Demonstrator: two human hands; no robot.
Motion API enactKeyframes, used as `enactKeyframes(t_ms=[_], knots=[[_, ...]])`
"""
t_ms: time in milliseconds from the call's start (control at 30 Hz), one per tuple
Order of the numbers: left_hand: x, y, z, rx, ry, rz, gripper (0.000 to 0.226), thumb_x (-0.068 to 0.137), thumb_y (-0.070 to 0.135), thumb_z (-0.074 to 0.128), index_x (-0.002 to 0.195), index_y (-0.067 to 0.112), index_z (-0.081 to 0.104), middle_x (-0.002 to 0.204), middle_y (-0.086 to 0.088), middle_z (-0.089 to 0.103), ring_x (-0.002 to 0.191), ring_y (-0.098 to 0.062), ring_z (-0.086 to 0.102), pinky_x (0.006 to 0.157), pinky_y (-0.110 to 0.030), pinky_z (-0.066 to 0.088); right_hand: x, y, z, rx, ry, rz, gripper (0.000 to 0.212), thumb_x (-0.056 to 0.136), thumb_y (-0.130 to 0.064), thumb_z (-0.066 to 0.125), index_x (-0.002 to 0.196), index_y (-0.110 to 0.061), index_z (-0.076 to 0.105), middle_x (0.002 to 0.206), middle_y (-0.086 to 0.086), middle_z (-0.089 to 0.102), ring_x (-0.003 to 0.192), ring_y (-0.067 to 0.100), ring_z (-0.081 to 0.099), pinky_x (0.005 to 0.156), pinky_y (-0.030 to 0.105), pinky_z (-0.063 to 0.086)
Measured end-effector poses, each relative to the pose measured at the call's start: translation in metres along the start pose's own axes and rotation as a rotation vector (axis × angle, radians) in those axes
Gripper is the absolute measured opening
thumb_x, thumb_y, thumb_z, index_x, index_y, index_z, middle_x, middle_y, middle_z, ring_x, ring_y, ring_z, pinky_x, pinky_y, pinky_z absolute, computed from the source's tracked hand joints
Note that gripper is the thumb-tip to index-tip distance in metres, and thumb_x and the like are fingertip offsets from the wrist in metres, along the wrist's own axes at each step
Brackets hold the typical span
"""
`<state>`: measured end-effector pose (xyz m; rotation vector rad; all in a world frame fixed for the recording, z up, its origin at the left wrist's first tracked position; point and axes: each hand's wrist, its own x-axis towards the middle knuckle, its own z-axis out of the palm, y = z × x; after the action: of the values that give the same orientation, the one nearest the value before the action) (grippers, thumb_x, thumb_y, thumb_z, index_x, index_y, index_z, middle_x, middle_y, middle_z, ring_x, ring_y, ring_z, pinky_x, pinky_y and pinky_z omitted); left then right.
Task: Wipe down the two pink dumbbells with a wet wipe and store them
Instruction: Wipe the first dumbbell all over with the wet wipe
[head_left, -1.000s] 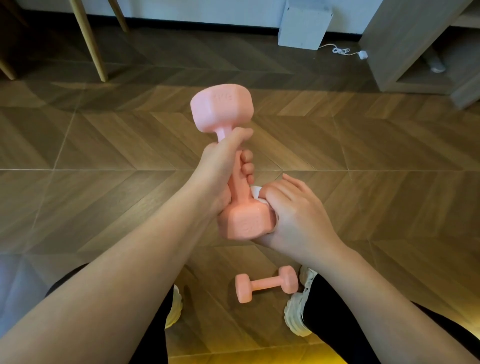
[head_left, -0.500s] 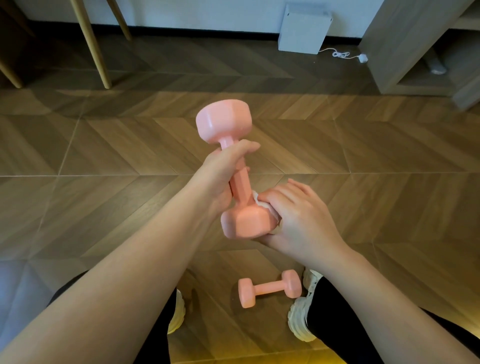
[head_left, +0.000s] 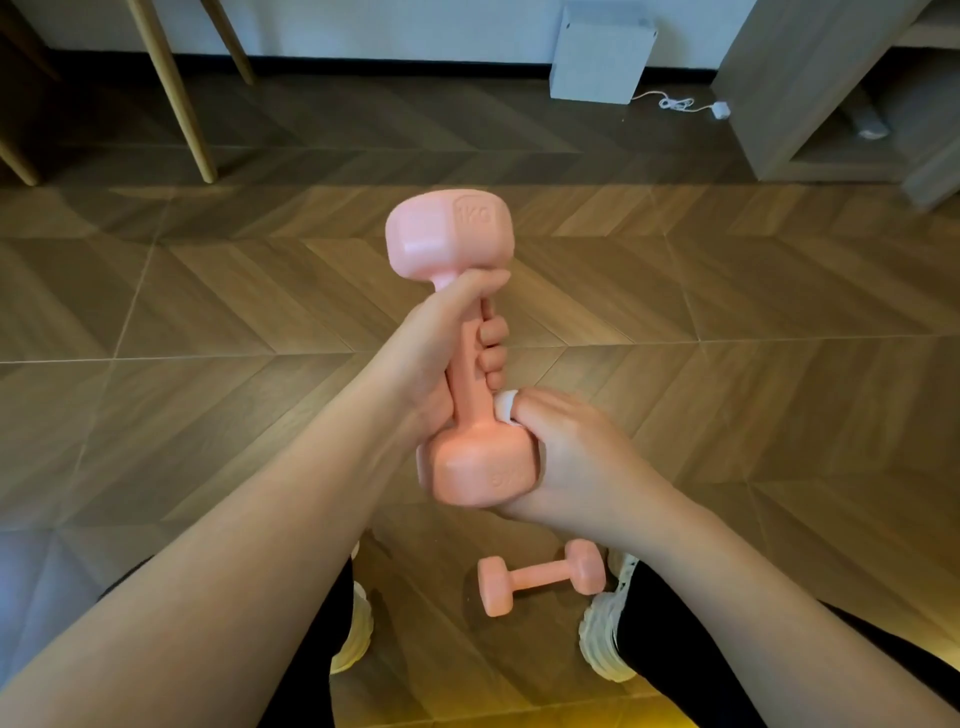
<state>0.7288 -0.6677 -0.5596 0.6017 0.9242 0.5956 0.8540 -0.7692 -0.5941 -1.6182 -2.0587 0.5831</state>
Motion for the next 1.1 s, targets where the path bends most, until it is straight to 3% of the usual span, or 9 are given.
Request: enactKeyframes(t_ms=[233,367,467,567,733,833,933,1000,1100], knots=[[-0.006,0.002,0.001,0.095,-0.055,0.084,0.039,0.073,0.052,0.071,0.076,0.020,0.049,0.061,0.004,0.045,0.048,-0.012,0.039,0.049,-0.024,0.035,-0.006,0.003,-0.010,0.275,-0.144,0.124,0.048,0.066,-0.040,0.085,0.107,-0.034,0.061,0.098,-0.018,0.062,0.095,-0.001,0.058,0.079,0.014,0.045],[-0.007,0.005,-0.006,0.136,-0.011,0.100,0.056,0.082,0.075,0.053,0.083,0.020,0.047,0.064,0.005,0.047,0.052,-0.012,0.038,0.051,-0.025,0.034,-0.014,0.003,-0.018,0.441,-0.094,0.218,0.055,0.072,-0.033,0.085,0.123,-0.024,0.069,0.122,-0.015,0.068,0.120,0.000,0.057,0.105,0.029,0.045],[-0.008,0.005,-0.009,0.175,-0.008,0.103,0.060,0.078,0.079,0.051,0.084,0.019,0.047,0.065,0.004,0.046,0.050,-0.012,0.039,0.049,-0.024,0.035,-0.017,0.001,-0.015,0.631,0.043,0.183,0.024,0.082,-0.009,0.076,0.106,-0.016,0.077,0.108,-0.008,0.075,0.109,0.005,0.066,0.095,0.022,0.049],[-0.009,0.004,-0.013,0.229,0.003,0.153,0.065,0.068,0.081,0.058,0.086,0.019,0.046,0.064,0.003,0.045,0.049,-0.012,0.039,0.048,-0.024,0.034,-0.017,0.004,-0.020,0.750,0.186,0.305,0.013,0.090,-0.013,0.069,0.093,-0.021,0.079,0.087,-0.006,0.077,0.078,0.005,0.068,0.070,0.016,0.050],[-0.010,-0.016,-0.023,0.448,0.135,0.262,0.063,0.063,0.077,0.059,0.082,0.018,0.050,0.057,0.008,0.047,0.046,-0.010,0.038,0.045,-0.024,0.032,-0.008,0.020,-0.036,0.980,0.546,0.643,0.014,0.097,-0.011,0.058,0.096,-0.011,0.072,0.105,0.017,0.073,0.103,0.030,0.069,0.101,0.051,0.049],[-0.013,-0.029,-0.030,0.561,0.157,0.307,0.061,0.066,0.077,0.057,0.090,0.021,0.055,0.058,0.011,0.048,0.049,-0.008,0.037,0.046,-0.024,0.030,-0.006,0.026,-0.043,0.867,0.653,0.612,0.026,0.099,-0.018,0.056,0.094,0.006,0.064,0.098,0.030,0.066,0.083,0.035,0.063,0.087,0.048,0.052],[-0.016,-0.034,-0.033,0.701,0.147,0.369,0.057,0.068,0.075,0.056,0.082,0.020,0.056,0.055,0.010,0.050,0.048,-0.005,0.041,0.045,-0.018,0.035,-0.006,0.019,-0.039,0.647,0.600,0.477,0.047,0.095,-0.032,0.052,0.080,0.013,0.049,0.059,0.003,0.042,0.058,0.011,0.039,0.054,0.022,0.033],[-0.017,-0.033,-0.032,0.797,0.142,0.403,0.055,0.067,0.074,0.057,0.074,0.019,0.055,0.052,0.010,0.052,0.047,-0.006,0.042,0.048,-0.020,0.036,-0.008,0.012,-0.032,0.586,0.475,0.396,0.044,0.094,-0.037,0.048,0.080,0.004,0.058,0.057,-0.007,0.044,0.053,0.007,0.039,0.050,0.023,0.032],[-0.021,-0.034,-0.027,0.899,0.132,0.456,0.050,0.066,0.076,0.055,0.070,0.025,0.054,0.051,0.016,0.053,0.052,-0.005,0.042,0.055,-0.026,0.036,-0.011,0.004,-0.025,0.633,0.307,0.289,0.032,0.100,-0.037,0.042,0.123,-0.033,0.064,0.076,-0.008,0.068,0.061,0.016,0.057,0.056,0.032,0.045]])
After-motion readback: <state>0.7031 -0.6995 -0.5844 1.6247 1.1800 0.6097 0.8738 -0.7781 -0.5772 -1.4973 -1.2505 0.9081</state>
